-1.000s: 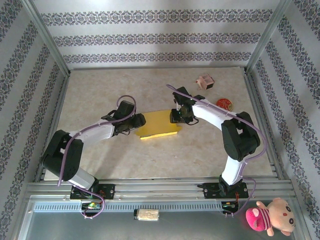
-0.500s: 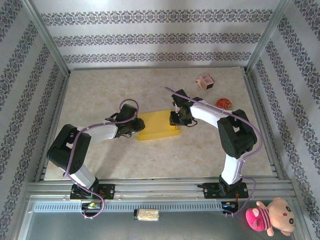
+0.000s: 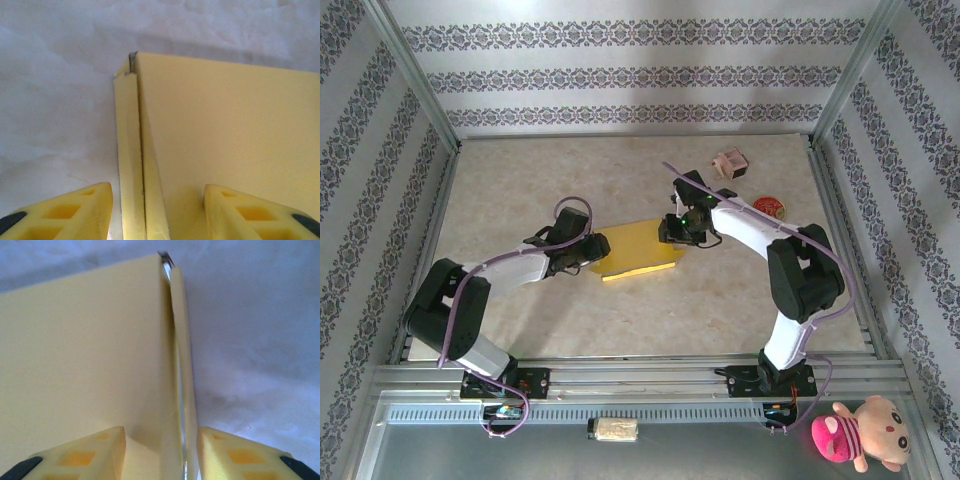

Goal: Fold the paper box

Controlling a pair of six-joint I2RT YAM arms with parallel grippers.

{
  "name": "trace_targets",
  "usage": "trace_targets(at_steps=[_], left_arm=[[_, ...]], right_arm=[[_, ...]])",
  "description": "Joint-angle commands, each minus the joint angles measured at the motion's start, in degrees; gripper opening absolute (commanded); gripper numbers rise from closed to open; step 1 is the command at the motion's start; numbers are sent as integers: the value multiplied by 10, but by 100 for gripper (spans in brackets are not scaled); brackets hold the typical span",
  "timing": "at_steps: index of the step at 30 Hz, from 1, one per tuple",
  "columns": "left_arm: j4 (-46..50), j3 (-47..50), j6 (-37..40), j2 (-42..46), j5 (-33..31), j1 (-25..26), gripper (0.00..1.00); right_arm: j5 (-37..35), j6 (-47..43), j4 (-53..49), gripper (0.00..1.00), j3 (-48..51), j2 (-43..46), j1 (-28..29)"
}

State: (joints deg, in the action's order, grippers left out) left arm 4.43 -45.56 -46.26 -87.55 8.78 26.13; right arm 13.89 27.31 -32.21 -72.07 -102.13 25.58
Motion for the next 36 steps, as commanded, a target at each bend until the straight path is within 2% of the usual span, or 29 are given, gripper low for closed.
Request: trace_targets(at_steps=[1, 5, 7, 14, 21, 25, 31, 36], left_arm=[[35, -8, 14, 27, -15, -5, 52], [41, -9, 13, 32, -19, -7, 60], [40, -7, 14, 29, -17, -7, 61], [18, 3, 8, -5, 18, -6, 60], [-20, 25, -4, -34, 32, -7, 44], [-38, 34, -4, -48, 38, -7, 38], [-57, 35, -14, -44, 49, -7, 34], [-73, 52, -36, -14, 54, -27, 31]], right_arm=[[10, 4, -15, 47, -23, 16, -4], [-4, -4, -17, 55, -23, 2, -4], [-6, -9, -17, 57, -23, -11, -3], [1, -18, -18, 50, -13, -46, 2], [-6, -26, -16, 45, -5, -63, 7], [-1, -25, -8, 39, 1, -74, 9], [46, -12, 22, 30, 20, -80, 7], [90, 9, 69, 23, 43, -77, 3]])
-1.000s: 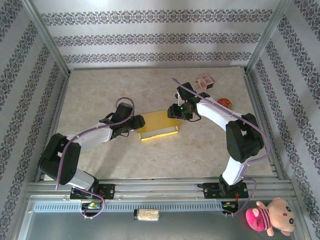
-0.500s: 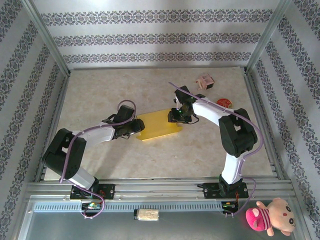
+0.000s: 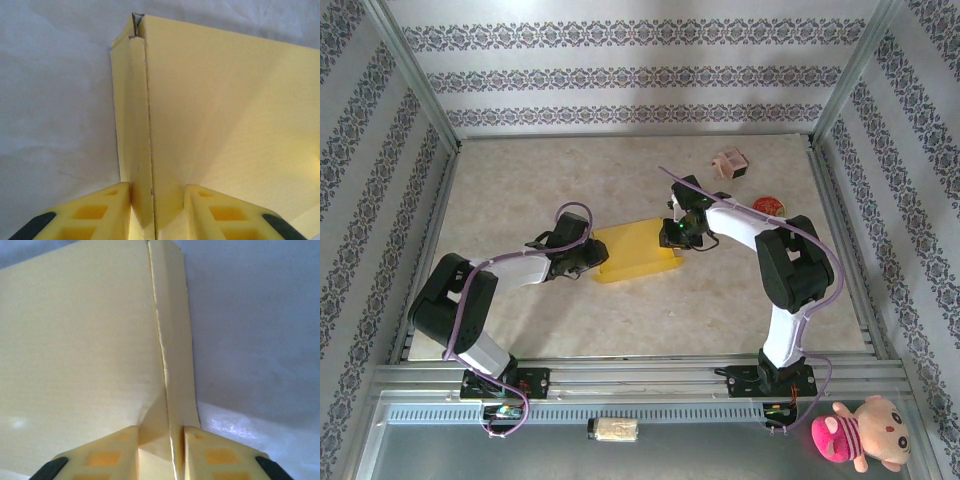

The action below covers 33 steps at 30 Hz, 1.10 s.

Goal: Fold the paper box

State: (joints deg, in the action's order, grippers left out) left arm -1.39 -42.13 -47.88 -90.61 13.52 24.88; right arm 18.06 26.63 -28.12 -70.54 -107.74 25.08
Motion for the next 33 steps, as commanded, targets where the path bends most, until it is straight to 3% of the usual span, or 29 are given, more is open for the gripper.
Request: trace_targets(at_steps=[1, 7, 12, 14, 22, 33], left_arm=[[-20, 22, -23, 25, 11, -19, 30], [-15, 25, -18, 79, 25, -36, 29], [12, 30, -13, 138, 9, -60, 60], [17, 34, -5, 162, 2, -71, 67], [51, 55, 7, 179, 18, -119, 75], [-209, 94, -46, 101, 170, -128, 79]], right_arm=[[52, 18, 35, 22, 31, -22, 8], [87, 40, 95, 16, 64, -34, -7], [109, 38, 129, 15, 80, -45, -15], [122, 30, 142, 14, 86, -49, -22], [185, 3, 176, 13, 107, -73, -68], [207, 7, 193, 13, 116, -83, -92]])
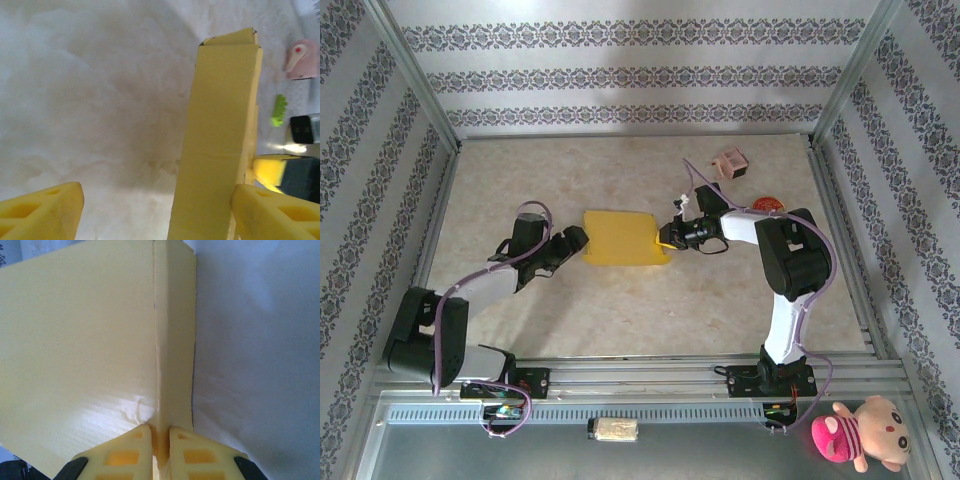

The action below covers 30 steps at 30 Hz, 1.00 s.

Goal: Fold the paper box

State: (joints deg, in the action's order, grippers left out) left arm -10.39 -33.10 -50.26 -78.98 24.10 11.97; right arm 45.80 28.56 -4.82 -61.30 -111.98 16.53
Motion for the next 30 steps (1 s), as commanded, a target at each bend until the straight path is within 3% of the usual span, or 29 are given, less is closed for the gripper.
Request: trace_targets(at_steps=[1, 10, 17, 22, 25, 30], left_arm=[[-138, 4, -26, -20, 70, 0, 79], [-270, 25, -83, -80, 90, 10, 75], [-436, 32, -128, -106, 107, 21, 75], [-419, 37, -103, -76, 97, 21, 82], [-380, 34, -85, -56, 89, 21, 92], [-163, -9, -24, -41, 36, 23, 94]], right_arm=[[-70, -11, -40, 13, 22, -42, -6], [-70, -7, -45, 13, 19, -39, -6], [-73, -7, -50, 13, 15, -35, -6], [-74, -8, -53, 14, 13, -35, -5], [-74, -8, -55, 13, 12, -37, -5], [-71, -9, -58, 13, 5, -40, -5]])
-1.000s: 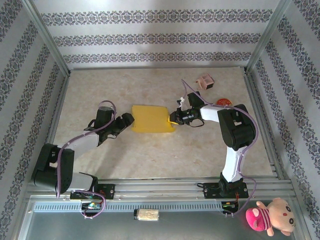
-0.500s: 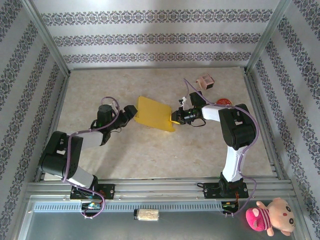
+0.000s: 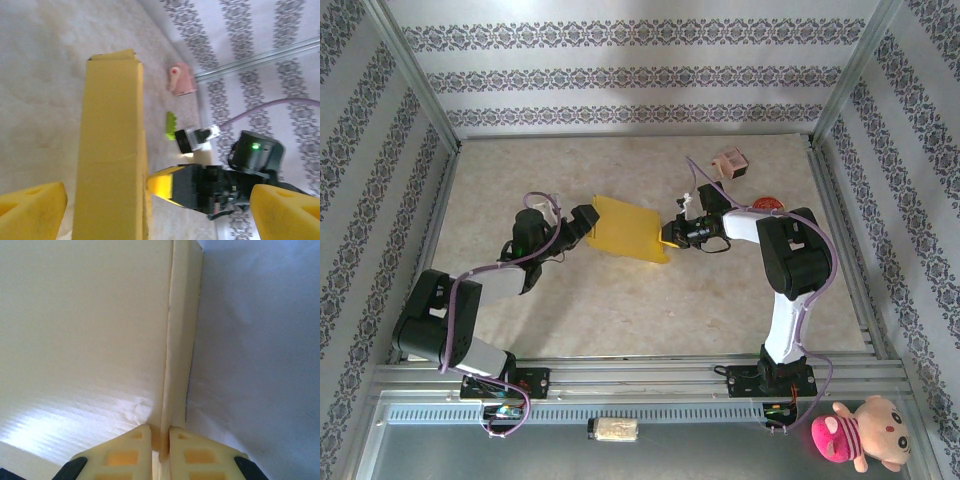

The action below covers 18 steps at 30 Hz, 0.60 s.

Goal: Fold the paper box

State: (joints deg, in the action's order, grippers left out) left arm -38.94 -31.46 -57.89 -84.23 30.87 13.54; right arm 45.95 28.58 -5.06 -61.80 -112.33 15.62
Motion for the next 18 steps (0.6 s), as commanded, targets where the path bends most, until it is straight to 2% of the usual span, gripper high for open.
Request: trace_targets(at_steps=[1, 5, 8, 12, 14, 16, 18], left_arm=[[134, -28, 55, 10, -32, 6, 95], [141, -36, 35, -10, -26, 7, 94], [109, -40, 13, -34, -6, 6, 90], [30, -40, -25, -66, 24, 9, 74], [5, -40, -41, -76, 28, 11, 63], [11, -44, -43, -79, 25, 13, 52], [23, -47, -41, -78, 19, 16, 45]], right_arm=[[-73, -9, -56, 13, 10, -36, 4], [-75, -13, -60, 13, 9, -33, 4], [-75, -12, -59, 13, 11, -34, 4], [-73, -10, -59, 14, 11, -33, 5], [-74, -10, -61, 14, 10, -31, 4], [-75, -11, -61, 14, 9, -30, 4], [-74, -11, -64, 14, 8, -30, 4]])
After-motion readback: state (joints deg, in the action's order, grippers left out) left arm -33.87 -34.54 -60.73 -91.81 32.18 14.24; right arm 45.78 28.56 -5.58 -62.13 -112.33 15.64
